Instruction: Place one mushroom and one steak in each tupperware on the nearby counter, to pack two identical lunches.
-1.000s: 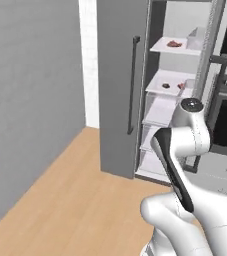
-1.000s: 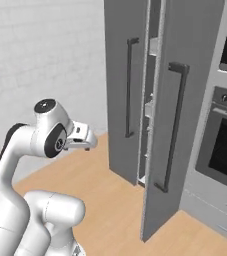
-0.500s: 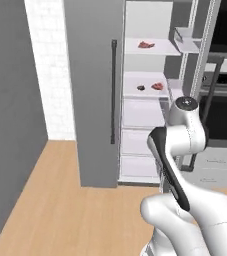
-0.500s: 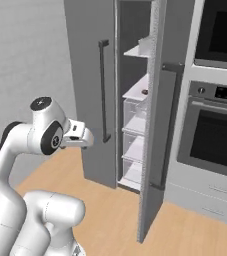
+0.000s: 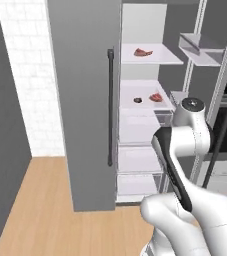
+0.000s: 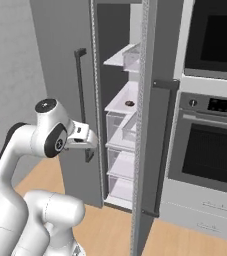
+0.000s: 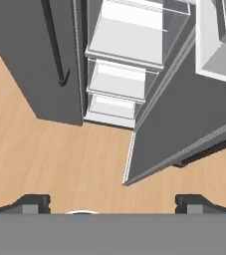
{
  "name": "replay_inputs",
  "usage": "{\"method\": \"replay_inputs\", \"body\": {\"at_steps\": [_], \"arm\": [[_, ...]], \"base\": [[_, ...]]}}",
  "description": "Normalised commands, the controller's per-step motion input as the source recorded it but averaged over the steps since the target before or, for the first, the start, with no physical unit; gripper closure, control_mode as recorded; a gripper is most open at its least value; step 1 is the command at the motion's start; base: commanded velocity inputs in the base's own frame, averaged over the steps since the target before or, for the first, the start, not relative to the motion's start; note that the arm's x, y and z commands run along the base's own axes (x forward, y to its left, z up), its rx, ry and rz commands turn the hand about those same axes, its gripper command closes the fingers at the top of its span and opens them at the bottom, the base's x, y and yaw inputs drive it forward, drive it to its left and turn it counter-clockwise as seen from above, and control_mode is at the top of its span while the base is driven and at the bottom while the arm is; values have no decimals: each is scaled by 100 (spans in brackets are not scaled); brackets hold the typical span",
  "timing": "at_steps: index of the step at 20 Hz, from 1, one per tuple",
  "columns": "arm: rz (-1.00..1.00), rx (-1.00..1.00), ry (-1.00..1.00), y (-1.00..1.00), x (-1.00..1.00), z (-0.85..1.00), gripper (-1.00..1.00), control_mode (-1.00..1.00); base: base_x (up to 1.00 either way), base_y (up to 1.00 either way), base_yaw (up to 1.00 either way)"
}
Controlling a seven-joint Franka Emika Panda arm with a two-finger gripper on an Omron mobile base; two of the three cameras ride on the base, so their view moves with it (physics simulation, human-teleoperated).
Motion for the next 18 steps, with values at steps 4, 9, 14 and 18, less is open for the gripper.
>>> {"method": "replay_inputs", "body": {"at_steps": [4, 9, 14, 18], "arm": [[0, 0, 0, 0, 0, 0, -100, 100], [0, 0, 0, 0, 0, 0, -100, 100], [0, 0, 0, 0, 0, 0, -100, 100], [0, 0, 0, 0, 0, 0, -100, 100]], "base": [[42, -7, -16], [25, 34, -10], [64, 60, -33], [68, -1, -5]]}}
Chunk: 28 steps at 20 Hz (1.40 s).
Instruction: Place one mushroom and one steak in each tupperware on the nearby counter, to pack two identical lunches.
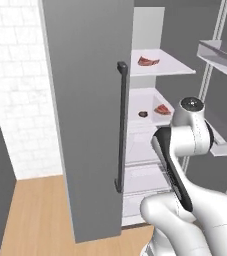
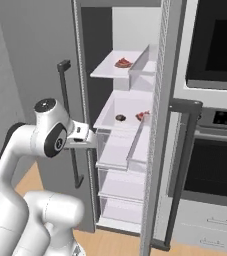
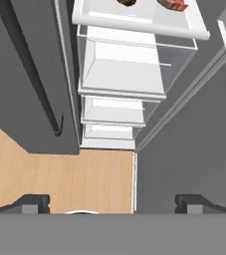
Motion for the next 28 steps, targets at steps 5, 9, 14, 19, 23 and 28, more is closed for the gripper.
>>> {"method": "replay_inputs", "body": {"at_steps": [5, 9, 14, 19, 23, 28], "arm": [[0, 0, 0, 0, 0, 0, -100, 100], [0, 0, 0, 0, 0, 0, -100, 100], [0, 0, 0, 0, 0, 0, -100, 100], [0, 0, 0, 0, 0, 0, -100, 100], [0, 0, 0, 0, 0, 0, -100, 100], [0, 0, 0, 0, 0, 0, -100, 100]], "base": [[58, -21, 0], [21, -35, 0], [20, -9, -5], [10, -36, 0], [2, -17, 0], [26, -23, 0]]}}
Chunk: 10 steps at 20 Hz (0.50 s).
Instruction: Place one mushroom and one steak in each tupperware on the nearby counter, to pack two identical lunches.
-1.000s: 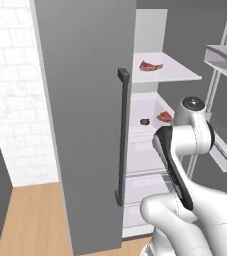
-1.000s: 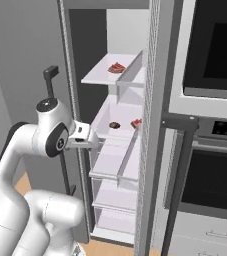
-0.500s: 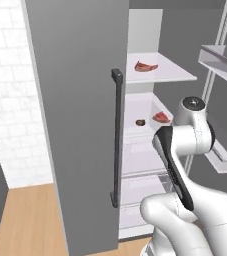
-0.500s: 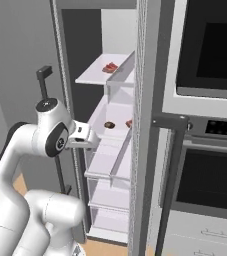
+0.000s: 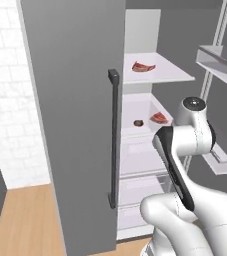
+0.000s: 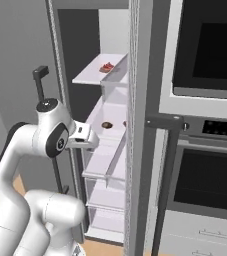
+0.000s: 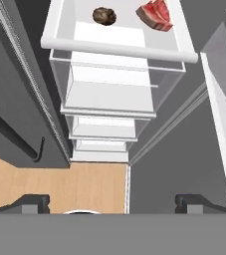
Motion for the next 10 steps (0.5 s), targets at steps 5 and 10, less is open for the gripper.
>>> {"method": "replay_inputs", "body": {"at_steps": [5, 10], "arm": [[0, 0, 0, 0, 0, 0, -100, 100], [0, 0, 0, 0, 0, 0, -100, 100]], "base": [[31, -45, 0], [76, -13, 0]]}}
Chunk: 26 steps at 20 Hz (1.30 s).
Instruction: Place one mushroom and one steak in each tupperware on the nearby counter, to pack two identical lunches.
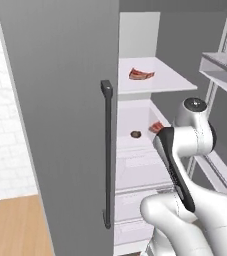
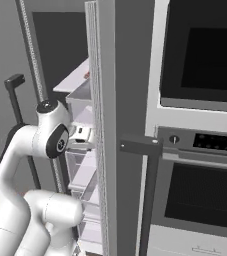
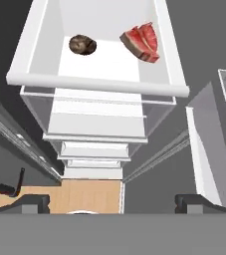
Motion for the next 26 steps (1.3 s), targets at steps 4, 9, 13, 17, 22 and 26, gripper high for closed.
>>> {"method": "replay_inputs", "body": {"at_steps": [4, 9, 13, 17, 22, 26], "arm": [[0, 1, -1, 0, 73, 29, -100, -100], [3, 0, -43, 1, 17, 100, -100, -100], [3, 0, -45, 1, 1, 100, -100, -100], [0, -1, -6, 13, 62, 100, -100, -100], [11, -1, 15, 1, 59, 99, -100, -100], [5, -1, 3, 3, 11, 16, -100, -100]], "base": [[22, 0, 0], [0, 0, 0], [0, 0, 0], [0, 0, 0], [0, 0, 0], [0, 0, 0]]}}
